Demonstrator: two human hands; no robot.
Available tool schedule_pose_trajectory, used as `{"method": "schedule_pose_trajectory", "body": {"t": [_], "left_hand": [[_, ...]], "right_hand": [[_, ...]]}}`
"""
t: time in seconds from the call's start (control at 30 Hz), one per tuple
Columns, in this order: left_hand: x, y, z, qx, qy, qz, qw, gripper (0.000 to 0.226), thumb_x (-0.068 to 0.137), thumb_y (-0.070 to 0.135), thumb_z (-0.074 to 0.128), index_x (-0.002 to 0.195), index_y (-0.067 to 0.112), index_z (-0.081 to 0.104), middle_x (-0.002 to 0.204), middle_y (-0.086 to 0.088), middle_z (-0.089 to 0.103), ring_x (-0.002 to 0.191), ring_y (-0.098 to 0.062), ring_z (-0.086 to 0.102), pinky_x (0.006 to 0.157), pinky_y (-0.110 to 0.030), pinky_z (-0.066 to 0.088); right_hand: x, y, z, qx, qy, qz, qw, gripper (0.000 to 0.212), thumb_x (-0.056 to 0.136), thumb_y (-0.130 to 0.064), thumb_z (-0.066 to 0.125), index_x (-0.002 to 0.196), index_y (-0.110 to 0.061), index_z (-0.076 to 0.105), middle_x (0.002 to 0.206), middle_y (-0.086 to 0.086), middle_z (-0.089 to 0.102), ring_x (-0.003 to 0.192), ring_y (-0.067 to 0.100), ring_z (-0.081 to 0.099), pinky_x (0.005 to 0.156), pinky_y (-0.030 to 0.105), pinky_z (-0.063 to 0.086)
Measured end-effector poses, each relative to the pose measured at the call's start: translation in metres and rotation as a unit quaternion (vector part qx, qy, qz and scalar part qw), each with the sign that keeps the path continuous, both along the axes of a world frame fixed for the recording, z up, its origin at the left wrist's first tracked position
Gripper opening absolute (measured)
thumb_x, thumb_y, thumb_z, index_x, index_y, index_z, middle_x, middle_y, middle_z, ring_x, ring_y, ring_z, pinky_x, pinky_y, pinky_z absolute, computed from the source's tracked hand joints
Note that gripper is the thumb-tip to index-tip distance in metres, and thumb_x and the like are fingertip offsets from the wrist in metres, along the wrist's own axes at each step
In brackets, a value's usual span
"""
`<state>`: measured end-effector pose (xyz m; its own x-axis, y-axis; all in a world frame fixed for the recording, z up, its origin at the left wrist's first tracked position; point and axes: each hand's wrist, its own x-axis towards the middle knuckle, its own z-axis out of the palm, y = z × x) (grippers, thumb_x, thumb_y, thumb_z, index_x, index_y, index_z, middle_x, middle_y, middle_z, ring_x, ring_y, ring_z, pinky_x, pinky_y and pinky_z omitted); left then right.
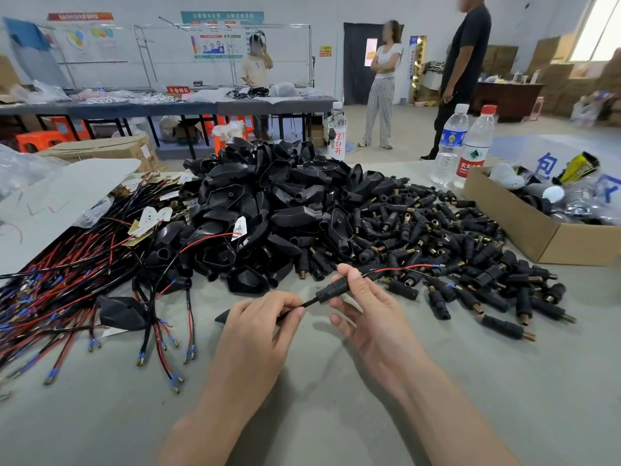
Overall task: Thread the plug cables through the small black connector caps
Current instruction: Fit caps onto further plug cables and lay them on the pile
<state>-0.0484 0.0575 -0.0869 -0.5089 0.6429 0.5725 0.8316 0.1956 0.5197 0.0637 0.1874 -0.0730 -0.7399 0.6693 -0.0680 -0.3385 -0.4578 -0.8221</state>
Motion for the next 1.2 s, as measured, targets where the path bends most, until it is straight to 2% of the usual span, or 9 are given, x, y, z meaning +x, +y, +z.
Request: {"method": "schedule_pose_trajectory", "body": {"t": [0.13, 0.2, 0.27, 0.4, 0.53, 0.77, 0.9, 1.03, 1.2], "left_hand": [[0.001, 0.000, 0.002, 0.018, 0.004, 0.011, 1.000, 0.010, 0.093, 0.035, 0.059, 0.094, 0.029, 0.067, 0.082, 0.029, 0.060, 0.098, 0.013, 0.046, 0.082, -0.016, 0.036], [0.002, 0.001, 0.003, 0.020, 0.005, 0.014, 1.000, 0.006, 0.094, 0.033, 0.064, 0.094, 0.028, 0.068, 0.081, 0.030, 0.060, 0.099, 0.010, 0.046, 0.080, -0.017, 0.037], [0.003, 0.000, 0.003, 0.020, 0.006, 0.013, 1.000, 0.001, 0.093, 0.027, 0.068, 0.094, 0.028, 0.069, 0.079, 0.028, 0.060, 0.100, 0.009, 0.046, 0.081, -0.019, 0.038], [0.005, 0.001, 0.006, 0.025, 0.009, 0.006, 1.000, 0.008, 0.095, 0.036, 0.064, 0.097, 0.030, 0.068, 0.084, 0.029, 0.061, 0.101, 0.014, 0.047, 0.082, -0.020, 0.040], [0.004, 0.002, 0.008, 0.017, 0.021, -0.001, 1.000, 0.008, 0.091, 0.022, 0.072, 0.096, 0.026, 0.067, 0.084, 0.031, 0.058, 0.099, 0.026, 0.043, 0.084, -0.009, 0.033], [0.004, 0.000, 0.009, 0.031, 0.021, 0.007, 0.999, 0.005, 0.091, 0.029, 0.065, 0.094, 0.027, 0.068, 0.084, 0.028, 0.060, 0.097, 0.022, 0.045, 0.085, -0.007, 0.033], [0.004, 0.000, 0.009, 0.028, -0.002, 0.005, 1.000, 0.002, 0.094, 0.026, 0.068, 0.095, 0.027, 0.069, 0.084, 0.026, 0.061, 0.097, 0.015, 0.048, 0.083, -0.010, 0.035], [0.006, 0.001, 0.010, 0.038, -0.006, 0.002, 0.999, 0.003, 0.094, 0.030, 0.067, 0.097, 0.030, 0.068, 0.083, 0.026, 0.061, 0.095, 0.007, 0.052, 0.081, -0.017, 0.040], [0.004, 0.002, 0.006, 0.011, -0.014, -0.014, 1.000, 0.023, 0.090, 0.042, 0.059, 0.112, 0.035, 0.058, 0.100, 0.022, 0.060, 0.096, -0.001, 0.057, 0.084, -0.034, 0.050]], "right_hand": [[-0.001, -0.004, 0.000, 0.028, -0.014, 0.005, 0.999, 0.027, 0.082, -0.040, 0.069, 0.103, -0.026, 0.079, 0.098, -0.004, 0.074, 0.078, 0.010, 0.067, 0.063, 0.023, 0.055], [-0.002, -0.006, 0.000, 0.033, -0.016, 0.006, 0.999, 0.030, 0.080, -0.041, 0.071, 0.104, -0.025, 0.079, 0.099, -0.004, 0.074, 0.078, 0.009, 0.067, 0.062, 0.023, 0.055], [-0.003, -0.008, 0.000, 0.037, -0.015, 0.008, 0.999, 0.031, 0.078, -0.042, 0.072, 0.103, -0.025, 0.079, 0.098, -0.005, 0.073, 0.077, 0.009, 0.067, 0.062, 0.023, 0.055], [-0.001, -0.005, 0.001, 0.027, 0.003, -0.001, 1.000, 0.027, 0.082, -0.040, 0.069, 0.102, -0.025, 0.080, 0.098, -0.003, 0.074, 0.077, 0.010, 0.067, 0.062, 0.023, 0.055], [0.003, 0.002, 0.005, 0.006, 0.022, -0.025, 0.999, 0.023, 0.084, -0.036, 0.067, 0.099, -0.024, 0.080, 0.094, -0.001, 0.075, 0.072, 0.009, 0.067, 0.059, 0.021, 0.055], [0.001, -0.001, 0.005, 0.045, 0.011, -0.024, 0.999, 0.028, 0.083, -0.040, 0.068, 0.105, -0.026, 0.078, 0.100, -0.002, 0.074, 0.076, 0.010, 0.067, 0.061, 0.023, 0.055], [-0.001, -0.008, 0.004, 0.071, 0.009, 0.002, 0.997, 0.036, 0.081, -0.045, 0.070, 0.109, -0.025, 0.077, 0.103, -0.002, 0.073, 0.081, 0.012, 0.066, 0.064, 0.024, 0.054], [-0.003, -0.014, 0.003, 0.047, 0.024, 0.013, 0.999, 0.035, 0.082, -0.043, 0.068, 0.108, -0.022, 0.077, 0.103, 0.000, 0.073, 0.078, 0.012, 0.067, 0.062, 0.024, 0.055], [0.001, -0.004, 0.005, 0.006, 0.044, -0.009, 0.999, 0.029, 0.086, -0.038, 0.063, 0.105, -0.022, 0.078, 0.104, 0.004, 0.073, 0.079, 0.013, 0.066, 0.065, 0.025, 0.057]]}}
